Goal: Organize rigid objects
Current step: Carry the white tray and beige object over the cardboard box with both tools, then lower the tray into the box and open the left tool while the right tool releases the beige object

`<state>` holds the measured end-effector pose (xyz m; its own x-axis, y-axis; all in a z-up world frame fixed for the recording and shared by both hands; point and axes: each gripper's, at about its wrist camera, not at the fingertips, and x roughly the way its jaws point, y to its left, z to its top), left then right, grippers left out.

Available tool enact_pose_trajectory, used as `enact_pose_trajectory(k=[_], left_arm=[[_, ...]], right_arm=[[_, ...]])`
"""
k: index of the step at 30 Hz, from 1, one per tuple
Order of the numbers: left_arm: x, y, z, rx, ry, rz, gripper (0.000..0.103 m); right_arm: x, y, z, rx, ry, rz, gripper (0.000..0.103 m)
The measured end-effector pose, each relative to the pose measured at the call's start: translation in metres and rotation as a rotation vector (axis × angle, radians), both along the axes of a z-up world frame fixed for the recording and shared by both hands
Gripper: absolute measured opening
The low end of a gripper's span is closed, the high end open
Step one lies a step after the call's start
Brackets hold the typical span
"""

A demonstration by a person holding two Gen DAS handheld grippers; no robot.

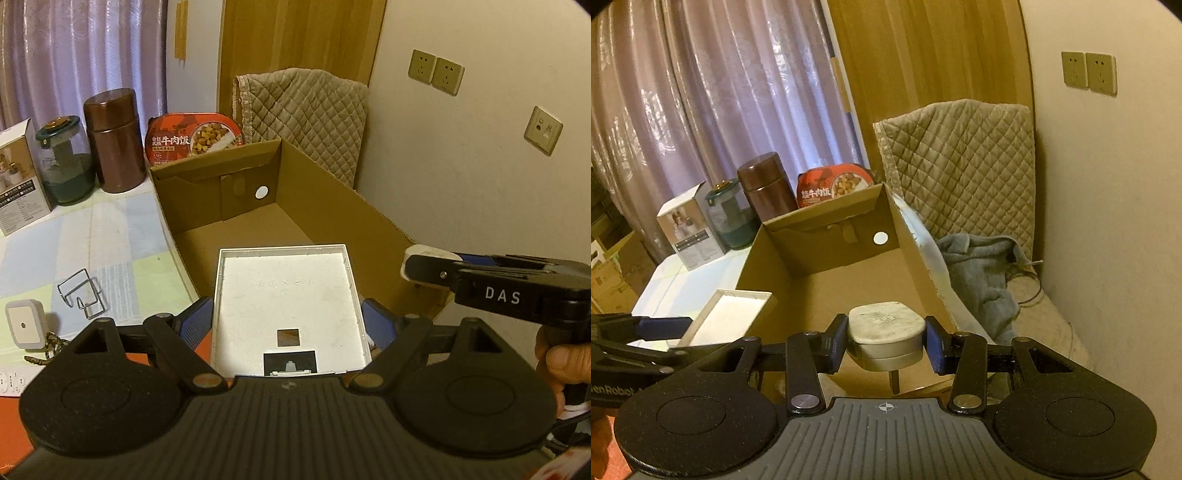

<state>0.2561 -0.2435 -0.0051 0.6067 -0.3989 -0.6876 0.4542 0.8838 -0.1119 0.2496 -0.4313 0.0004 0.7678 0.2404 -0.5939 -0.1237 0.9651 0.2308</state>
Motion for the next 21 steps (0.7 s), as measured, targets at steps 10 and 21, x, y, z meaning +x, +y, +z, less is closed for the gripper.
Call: enact_pose_trajectory(k=[10,21], left_arm=[[0.004,-0.008,-0.013,0.022,0.014,-0.014,0.084],[0.002,-0.009,-0.018,0.031,0.03,-0.006,0.082]], right_arm=[[0.004,-0.001,-0.008,0.007,0.017,-0.011,0.041],[0.005,-0.005,-0.008,0.011,0.015,-0.022,0.041]])
